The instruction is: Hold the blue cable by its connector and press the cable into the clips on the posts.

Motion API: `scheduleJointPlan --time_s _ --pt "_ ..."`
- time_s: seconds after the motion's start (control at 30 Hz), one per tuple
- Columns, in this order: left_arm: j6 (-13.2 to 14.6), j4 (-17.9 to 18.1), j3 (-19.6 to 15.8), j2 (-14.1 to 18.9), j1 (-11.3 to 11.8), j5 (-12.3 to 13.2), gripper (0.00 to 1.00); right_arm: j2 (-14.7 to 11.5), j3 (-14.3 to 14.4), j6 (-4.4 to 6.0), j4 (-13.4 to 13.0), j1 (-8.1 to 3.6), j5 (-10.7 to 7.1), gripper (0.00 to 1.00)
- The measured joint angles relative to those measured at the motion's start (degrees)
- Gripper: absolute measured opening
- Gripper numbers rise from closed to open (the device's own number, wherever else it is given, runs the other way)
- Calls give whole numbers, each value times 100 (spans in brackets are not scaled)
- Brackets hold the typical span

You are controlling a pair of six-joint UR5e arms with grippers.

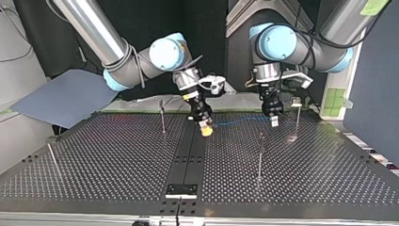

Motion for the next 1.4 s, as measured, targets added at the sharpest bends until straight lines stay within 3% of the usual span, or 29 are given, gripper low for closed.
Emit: scheduleJointPlan --time_s 0.13,0.6,0.8,1.4 --pt "-1 -94 93 0 -14 21 2 4 -43 57 -5 -42 -41 0" --pt "2 -304 263 0 -45 107 2 16 -131 109 10 -216 -185 0" --pt "-1 -302 292 -1 13 165 2 20 -152 90 17 -198 -268 0" --pt "-156 -301 429 -18 264 379 2 44 -309 69 51 -161 -287 0"
